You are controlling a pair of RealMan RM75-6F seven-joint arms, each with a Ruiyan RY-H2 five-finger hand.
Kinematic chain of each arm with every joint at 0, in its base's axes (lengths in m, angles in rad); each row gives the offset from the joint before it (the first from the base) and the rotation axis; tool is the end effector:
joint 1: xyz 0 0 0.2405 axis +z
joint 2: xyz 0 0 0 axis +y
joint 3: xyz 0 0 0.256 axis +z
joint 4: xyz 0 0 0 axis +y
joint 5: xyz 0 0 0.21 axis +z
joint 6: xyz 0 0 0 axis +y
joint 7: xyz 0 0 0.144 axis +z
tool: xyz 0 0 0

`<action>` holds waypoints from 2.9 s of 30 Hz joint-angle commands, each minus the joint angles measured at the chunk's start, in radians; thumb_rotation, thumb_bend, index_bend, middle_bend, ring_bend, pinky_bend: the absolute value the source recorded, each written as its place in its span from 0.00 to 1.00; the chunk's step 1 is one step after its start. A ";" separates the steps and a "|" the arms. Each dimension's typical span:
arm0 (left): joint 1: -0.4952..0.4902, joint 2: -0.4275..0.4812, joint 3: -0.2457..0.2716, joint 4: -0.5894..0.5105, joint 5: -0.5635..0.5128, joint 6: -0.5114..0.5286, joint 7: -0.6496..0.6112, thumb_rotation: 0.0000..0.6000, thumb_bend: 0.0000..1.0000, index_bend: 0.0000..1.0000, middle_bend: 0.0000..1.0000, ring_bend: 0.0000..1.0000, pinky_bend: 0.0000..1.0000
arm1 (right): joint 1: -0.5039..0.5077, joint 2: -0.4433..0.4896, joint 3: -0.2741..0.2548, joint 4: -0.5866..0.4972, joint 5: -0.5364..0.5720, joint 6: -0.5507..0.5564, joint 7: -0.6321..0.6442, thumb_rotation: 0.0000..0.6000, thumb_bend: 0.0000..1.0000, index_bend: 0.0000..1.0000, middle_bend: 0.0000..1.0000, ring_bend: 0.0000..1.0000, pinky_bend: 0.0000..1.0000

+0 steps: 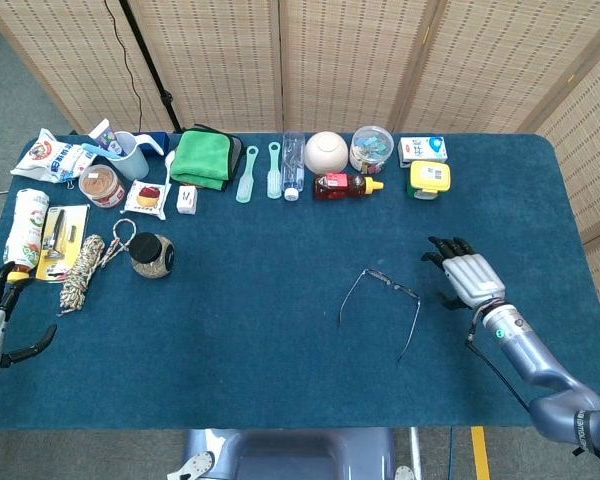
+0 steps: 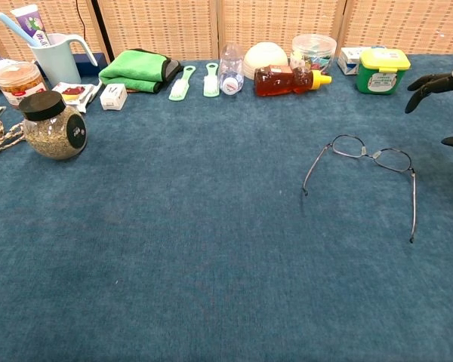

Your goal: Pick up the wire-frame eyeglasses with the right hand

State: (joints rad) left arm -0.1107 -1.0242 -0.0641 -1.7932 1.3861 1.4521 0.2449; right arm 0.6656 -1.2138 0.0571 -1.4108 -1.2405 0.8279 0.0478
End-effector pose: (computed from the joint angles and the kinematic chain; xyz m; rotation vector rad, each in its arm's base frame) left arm -0.2920 0.1882 0.1748 -1.3876 -0.8372 -0.7404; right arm -0.2576 -0.3512 0.0856 1.8079 -1.0540 0.7098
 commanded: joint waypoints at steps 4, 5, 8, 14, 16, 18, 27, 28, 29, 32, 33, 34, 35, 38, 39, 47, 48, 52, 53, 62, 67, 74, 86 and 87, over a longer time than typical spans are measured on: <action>0.000 0.009 -0.003 -0.007 -0.002 0.002 0.003 0.47 0.25 0.20 0.05 0.07 0.08 | -0.007 -0.027 -0.008 0.047 -0.026 -0.009 -0.011 1.00 0.30 0.26 0.02 0.00 0.00; 0.000 0.012 -0.003 -0.009 -0.001 0.003 0.004 0.47 0.25 0.20 0.05 0.07 0.08 | -0.011 -0.033 -0.011 0.053 -0.029 -0.004 -0.016 1.00 0.27 0.26 0.02 0.00 0.00; -0.001 0.016 -0.003 -0.017 -0.001 0.003 0.009 0.46 0.25 0.20 0.05 0.07 0.08 | -0.020 -0.045 -0.013 0.060 -0.037 0.010 -0.028 1.00 0.20 0.27 0.02 0.00 0.00; -0.004 0.018 -0.004 -0.026 0.003 0.003 0.017 0.46 0.25 0.20 0.05 0.07 0.08 | -0.024 -0.062 -0.012 0.061 -0.034 0.008 -0.063 1.00 0.09 0.30 0.03 0.00 0.00; -0.004 0.020 -0.002 -0.030 0.004 0.002 0.017 0.47 0.25 0.20 0.05 0.07 0.08 | -0.022 -0.068 -0.010 0.060 -0.023 -0.002 -0.077 1.00 0.08 0.30 0.03 0.00 0.00; -0.004 0.021 -0.002 -0.031 0.005 0.003 0.018 0.47 0.25 0.20 0.05 0.07 0.08 | -0.020 -0.073 -0.008 0.054 -0.012 -0.008 -0.096 1.00 0.07 0.30 0.03 0.00 0.00; 0.002 0.023 0.001 -0.023 0.004 0.006 0.004 0.46 0.25 0.20 0.04 0.07 0.08 | 0.004 -0.091 0.006 0.019 0.042 -0.036 -0.199 1.00 0.04 0.30 0.03 0.00 0.00; 0.003 0.023 0.002 -0.021 0.003 0.007 0.002 0.46 0.25 0.20 0.04 0.07 0.08 | 0.006 -0.093 0.007 0.018 0.045 -0.037 -0.206 1.00 0.04 0.30 0.03 0.00 0.00; 0.004 0.023 0.002 -0.019 0.002 0.007 -0.001 0.46 0.25 0.20 0.04 0.07 0.08 | 0.009 -0.097 0.008 0.017 0.050 -0.039 -0.216 1.00 0.03 0.30 0.03 0.00 0.00; 0.009 0.024 0.004 -0.009 -0.003 0.008 -0.011 0.47 0.25 0.20 0.04 0.07 0.08 | 0.020 -0.111 0.012 0.016 0.063 -0.044 -0.249 1.00 0.03 0.30 0.03 0.00 0.00; 0.010 0.024 0.004 -0.007 -0.002 0.009 -0.014 0.46 0.25 0.20 0.04 0.07 0.08 | 0.021 -0.114 0.013 0.016 0.069 -0.045 -0.255 1.00 0.03 0.30 0.03 0.00 0.00; 0.010 0.024 0.005 -0.005 -0.003 0.009 -0.015 0.46 0.25 0.20 0.04 0.07 0.08 | 0.022 -0.116 0.014 0.015 0.073 -0.046 -0.260 1.00 0.03 0.30 0.03 0.00 0.00; 0.011 0.024 0.005 -0.003 -0.004 0.009 -0.018 0.46 0.25 0.20 0.04 0.07 0.08 | 0.024 -0.118 0.015 0.014 0.078 -0.047 -0.266 1.00 0.03 0.30 0.03 0.00 0.00; 0.013 0.023 0.005 0.004 -0.007 0.009 -0.026 0.47 0.25 0.20 0.04 0.07 0.08 | 0.028 -0.125 0.016 0.012 0.092 -0.048 -0.288 1.00 0.03 0.30 0.03 0.00 0.00; 0.014 0.022 0.005 0.006 -0.007 0.009 -0.028 0.47 0.25 0.20 0.04 0.07 0.08 | 0.030 -0.127 0.017 0.010 0.096 -0.050 -0.292 1.00 0.03 0.30 0.03 0.00 0.00; 0.019 0.018 0.007 0.028 -0.014 0.004 -0.050 0.47 0.25 0.20 0.04 0.07 0.08 | 0.044 -0.145 0.020 0.008 0.124 -0.053 -0.333 1.00 0.03 0.30 0.03 0.00 0.00; 0.019 0.018 0.006 0.029 -0.015 0.004 -0.052 0.47 0.25 0.20 0.04 0.07 0.08 | 0.044 -0.146 0.020 0.006 0.128 -0.053 -0.335 1.00 0.03 0.30 0.03 0.00 0.00; 0.019 0.017 0.006 0.035 -0.014 0.004 -0.056 0.47 0.25 0.20 0.04 0.07 0.08 | 0.048 -0.150 0.019 0.006 0.136 -0.054 -0.346 1.00 0.03 0.31 0.03 0.00 0.00; 0.020 0.017 0.006 0.035 -0.014 0.004 -0.057 0.46 0.25 0.20 0.04 0.07 0.08 | 0.049 -0.152 0.019 0.007 0.138 -0.053 -0.349 1.00 0.03 0.31 0.03 0.00 0.00; 0.022 0.017 0.005 0.038 -0.016 0.004 -0.063 0.47 0.25 0.20 0.04 0.07 0.08 | 0.051 -0.144 0.015 -0.006 0.143 -0.045 -0.367 1.00 0.03 0.32 0.03 0.00 0.00; 0.022 0.017 0.005 0.037 -0.013 0.005 -0.063 0.47 0.25 0.20 0.04 0.07 0.08 | 0.052 -0.148 0.013 -0.003 0.140 -0.045 -0.368 1.00 0.03 0.32 0.03 0.00 0.00; 0.024 0.020 0.004 0.036 -0.015 0.007 -0.065 0.47 0.25 0.20 0.04 0.07 0.08 | 0.052 -0.155 0.007 0.013 0.133 -0.048 -0.364 1.00 0.03 0.32 0.03 0.00 0.00; 0.028 0.022 0.005 0.030 -0.011 0.013 -0.062 0.47 0.25 0.20 0.04 0.07 0.08 | 0.045 -0.154 0.002 0.020 0.120 -0.047 -0.345 1.00 0.03 0.32 0.03 0.00 0.00; 0.029 0.023 0.005 0.031 -0.012 0.013 -0.062 0.47 0.25 0.20 0.04 0.07 0.08 | 0.046 -0.156 0.002 0.021 0.119 -0.049 -0.345 1.00 0.03 0.32 0.03 0.00 0.00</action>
State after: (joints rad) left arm -0.0821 -1.0013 -0.0591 -1.7625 1.3746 1.4647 0.1830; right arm 0.7112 -1.3688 0.0591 -1.3902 -1.1207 0.7800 -0.2974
